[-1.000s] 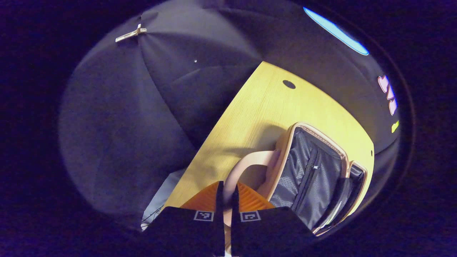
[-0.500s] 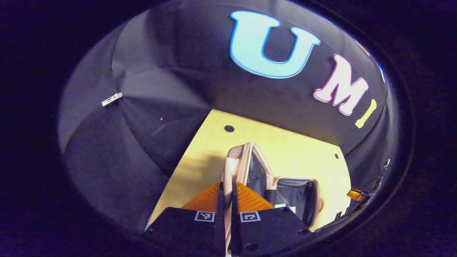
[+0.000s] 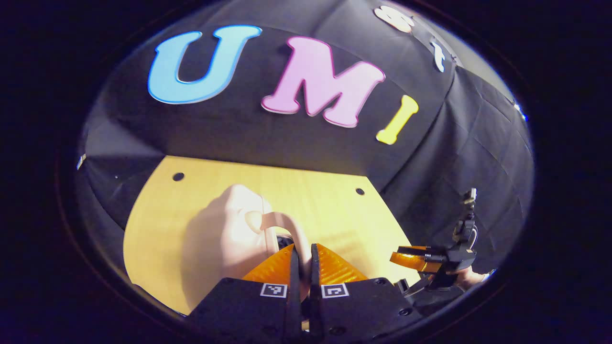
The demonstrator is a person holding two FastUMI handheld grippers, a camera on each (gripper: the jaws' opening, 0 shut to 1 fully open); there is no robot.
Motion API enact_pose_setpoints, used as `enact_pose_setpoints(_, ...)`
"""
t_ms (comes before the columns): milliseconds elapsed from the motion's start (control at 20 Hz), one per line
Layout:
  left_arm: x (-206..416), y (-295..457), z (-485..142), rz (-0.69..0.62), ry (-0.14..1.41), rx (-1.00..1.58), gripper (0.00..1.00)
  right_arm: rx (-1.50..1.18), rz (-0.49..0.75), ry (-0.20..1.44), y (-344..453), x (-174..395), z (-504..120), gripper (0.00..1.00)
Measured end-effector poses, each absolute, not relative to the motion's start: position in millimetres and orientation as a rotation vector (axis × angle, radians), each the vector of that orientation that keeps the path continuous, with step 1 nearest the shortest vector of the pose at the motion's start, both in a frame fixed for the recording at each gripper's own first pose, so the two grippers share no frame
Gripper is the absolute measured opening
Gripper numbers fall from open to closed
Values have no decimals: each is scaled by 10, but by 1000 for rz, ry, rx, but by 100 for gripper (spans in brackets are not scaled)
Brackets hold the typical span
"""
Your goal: First open the suitcase, pack the skin care products into it, and then close the suitcase.
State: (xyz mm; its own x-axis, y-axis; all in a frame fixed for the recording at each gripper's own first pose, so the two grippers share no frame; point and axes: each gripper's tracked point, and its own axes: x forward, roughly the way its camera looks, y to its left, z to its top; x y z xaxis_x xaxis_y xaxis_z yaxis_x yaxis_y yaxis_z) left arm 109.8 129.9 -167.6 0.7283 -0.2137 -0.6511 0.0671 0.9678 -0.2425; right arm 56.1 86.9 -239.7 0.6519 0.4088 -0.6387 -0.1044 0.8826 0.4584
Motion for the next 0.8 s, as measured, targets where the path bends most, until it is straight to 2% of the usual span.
enact_pose_setpoints(200,1205,885,-2862,-177,940,-48,13,443,348,778,619,321,-2150,83)
enact_pose_setpoints(400,1243,841,-3332,-114,1011,-50,17,422,330,752,275,104,-2047,82)
enact_pose_setpoints(450,1244,865,-3336,-93,1009,-47,22,414,322,749,204,52,-2036,70)
enact_pose_setpoints(500,1228,843,-3290,-81,1001,-52,23,403,315,746,150,14,-2042,82)
enact_pose_setpoints(600,1256,849,-3131,-59,933,-18,39,385,304,733,60,-70,-2018,83)
enact_pose_setpoints(750,1259,804,-2571,-29,778,81,92,316,289,664,69,-44,-1893,87)
enact_pose_setpoints(800,1246,752,-2287,-36,714,103,93,289,275,636,62,-19,-1822,97)
